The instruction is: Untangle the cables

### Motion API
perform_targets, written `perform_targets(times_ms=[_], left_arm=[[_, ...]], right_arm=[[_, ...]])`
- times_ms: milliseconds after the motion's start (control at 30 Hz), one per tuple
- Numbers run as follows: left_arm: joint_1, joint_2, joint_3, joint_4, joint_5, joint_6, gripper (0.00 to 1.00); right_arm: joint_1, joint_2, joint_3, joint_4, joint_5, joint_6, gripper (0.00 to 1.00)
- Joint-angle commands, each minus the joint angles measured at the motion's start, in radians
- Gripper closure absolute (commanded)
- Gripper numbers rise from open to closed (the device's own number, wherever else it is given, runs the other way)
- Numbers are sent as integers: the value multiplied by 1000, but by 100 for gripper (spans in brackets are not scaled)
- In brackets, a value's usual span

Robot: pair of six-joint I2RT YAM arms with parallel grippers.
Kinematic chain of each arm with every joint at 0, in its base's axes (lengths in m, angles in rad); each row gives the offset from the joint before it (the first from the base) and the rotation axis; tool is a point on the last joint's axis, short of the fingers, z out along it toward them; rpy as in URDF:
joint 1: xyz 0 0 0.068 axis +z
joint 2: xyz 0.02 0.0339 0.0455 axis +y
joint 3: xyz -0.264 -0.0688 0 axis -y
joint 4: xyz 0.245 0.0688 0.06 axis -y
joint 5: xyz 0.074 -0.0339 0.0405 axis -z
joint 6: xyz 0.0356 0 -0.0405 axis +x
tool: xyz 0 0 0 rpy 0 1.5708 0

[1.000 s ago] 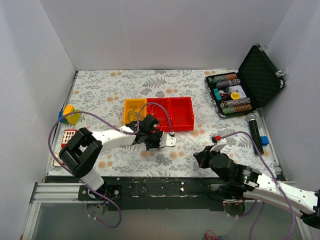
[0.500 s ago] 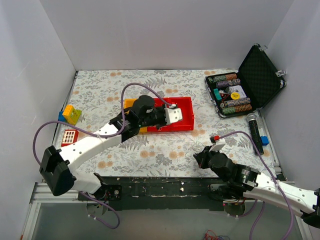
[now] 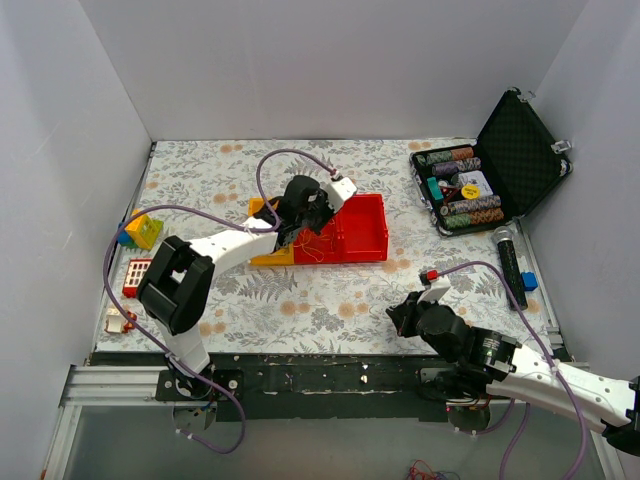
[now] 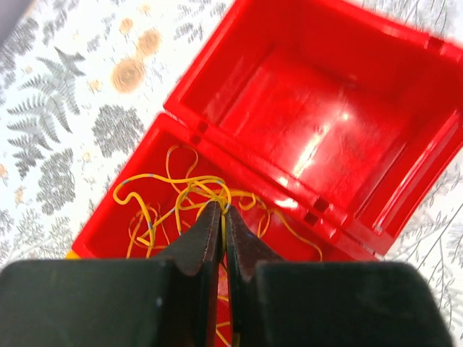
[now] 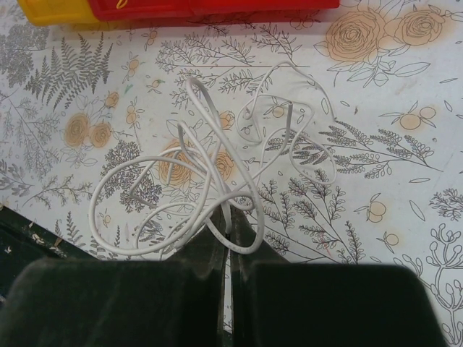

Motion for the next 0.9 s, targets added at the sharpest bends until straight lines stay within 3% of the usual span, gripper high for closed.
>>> perform_targets(times_ms=[0,33,167,400,533,667,867], left_arm=[[-5,-21,59,70,-29,-68,100],[-5,-18,61,55,-32,-69,98],[-4,-33,59,22,-28,-63,62],[2,-216,39,-83,99,32,23],[1,-366,7,-152,245,138,14],[-46,-474,-51,-267,460,192,11],[-172,-443,-79,-352,589,155,13]], right_arm=[[-1,-10,50,18,11,-4,99],[-1,-7,50,20,11,-4,99],[-1,11,58,29,7,-12,99],[-1,56,81,66,-5,-40,99],[-1,79,87,116,-31,-66,99],[-1,128,98,223,-94,-124,99],[-1,261,174,336,-229,-217,99]])
